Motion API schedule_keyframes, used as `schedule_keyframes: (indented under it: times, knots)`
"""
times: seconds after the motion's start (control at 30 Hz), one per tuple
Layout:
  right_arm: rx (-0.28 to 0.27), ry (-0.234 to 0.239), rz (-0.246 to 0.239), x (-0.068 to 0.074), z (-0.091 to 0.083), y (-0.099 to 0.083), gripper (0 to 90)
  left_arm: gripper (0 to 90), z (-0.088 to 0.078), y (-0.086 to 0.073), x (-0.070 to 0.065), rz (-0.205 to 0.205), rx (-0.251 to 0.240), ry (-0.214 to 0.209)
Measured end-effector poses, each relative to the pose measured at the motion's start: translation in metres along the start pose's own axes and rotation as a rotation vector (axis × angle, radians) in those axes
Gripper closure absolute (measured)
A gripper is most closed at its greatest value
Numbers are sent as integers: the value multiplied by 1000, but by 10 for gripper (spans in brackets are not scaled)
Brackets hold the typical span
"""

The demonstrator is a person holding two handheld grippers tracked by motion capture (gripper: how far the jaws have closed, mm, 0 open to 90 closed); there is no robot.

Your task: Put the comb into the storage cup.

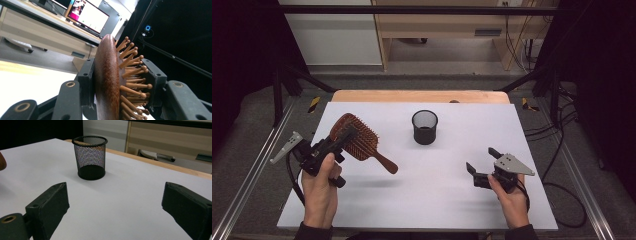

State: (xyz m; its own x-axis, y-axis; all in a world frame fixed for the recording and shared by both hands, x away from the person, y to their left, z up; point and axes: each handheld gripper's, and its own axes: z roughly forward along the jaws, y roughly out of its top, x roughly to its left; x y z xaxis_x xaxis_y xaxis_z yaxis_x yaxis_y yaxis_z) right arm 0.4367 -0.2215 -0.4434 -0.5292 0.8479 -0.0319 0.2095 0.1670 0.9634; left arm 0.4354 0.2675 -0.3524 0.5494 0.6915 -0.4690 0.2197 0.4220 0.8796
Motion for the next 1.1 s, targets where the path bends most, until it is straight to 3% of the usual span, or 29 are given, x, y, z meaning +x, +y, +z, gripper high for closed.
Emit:
schedule_keyframes:
  times: [0.2,0.33,0.4,0.57,0.77,0.9,1.0,1.1]
  knots:
    - [-10,-2,5,0,-2,0,71,518,10,7,-2,6,16,16]
    - [0,2,-4,2,-1,0,73,517,21,12,-1,-12,40,20]
    - [6,4,-11,3,0,0,73,517,26,14,-4,-1,55,13]
    - [5,9,-3,3,1,0,69,517,42,20,-10,-27,86,-8]
    - [3,10,1,5,2,2,66,517,59,30,-22,81,123,2]
    - [12,0,-11,5,2,1,65,517,68,35,-25,98,131,5]
    - [11,-4,-3,4,0,0,63,517,77,35,-30,152,135,17]
    - [13,-4,-2,4,0,0,63,516,83,35,-34,181,138,16]
